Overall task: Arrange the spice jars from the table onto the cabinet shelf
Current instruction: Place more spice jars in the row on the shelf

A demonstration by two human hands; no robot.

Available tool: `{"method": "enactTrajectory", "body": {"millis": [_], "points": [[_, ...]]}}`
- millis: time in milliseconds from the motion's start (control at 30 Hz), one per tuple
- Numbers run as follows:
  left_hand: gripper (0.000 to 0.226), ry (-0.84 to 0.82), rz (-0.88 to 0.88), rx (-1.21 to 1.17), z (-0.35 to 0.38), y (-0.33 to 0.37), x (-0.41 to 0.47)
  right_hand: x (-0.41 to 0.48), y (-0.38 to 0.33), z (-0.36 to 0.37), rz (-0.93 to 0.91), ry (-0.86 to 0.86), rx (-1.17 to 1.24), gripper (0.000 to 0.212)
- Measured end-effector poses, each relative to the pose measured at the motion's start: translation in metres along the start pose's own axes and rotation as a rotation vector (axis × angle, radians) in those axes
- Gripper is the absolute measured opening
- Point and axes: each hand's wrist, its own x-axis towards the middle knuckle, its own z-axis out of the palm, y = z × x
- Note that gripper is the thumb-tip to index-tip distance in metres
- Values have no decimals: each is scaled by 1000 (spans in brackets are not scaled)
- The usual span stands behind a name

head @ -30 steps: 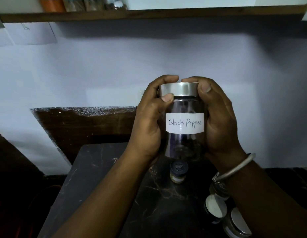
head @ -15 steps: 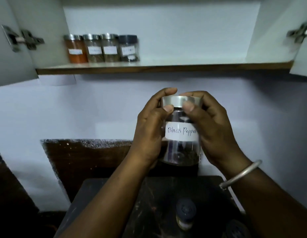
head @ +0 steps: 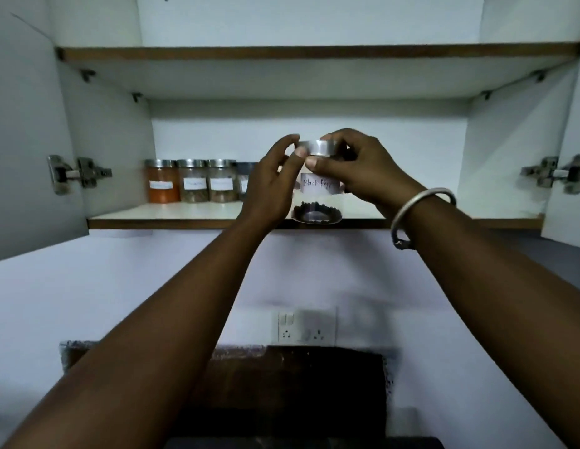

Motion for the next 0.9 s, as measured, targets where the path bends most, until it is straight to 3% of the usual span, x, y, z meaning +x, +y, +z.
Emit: {"method": "enactTrajectory", "body": {"millis": [167, 233, 333, 567, 700, 900], "points": [[49, -74, -65, 776, -26, -75, 33, 51, 48, 19, -17, 24, -278, 44], [40, -98, -92, 943, -27, -96, 37, 69, 66, 29, -4, 1, -311, 43], [34, -145, -182, 958, -24, -104, 48, 103, 82, 45, 12, -50, -415, 47], [52, -216, -205, 976, -26, -107, 54, 166, 107, 84, 91, -180, -600, 54], [40, -201, -190, 1016, -24, -112, 58, 194, 120, 103, 95, -213, -714, 26], [31, -181, -144, 1010, -23, -115, 59, 218, 135, 120, 132, -201, -763, 27]]}}
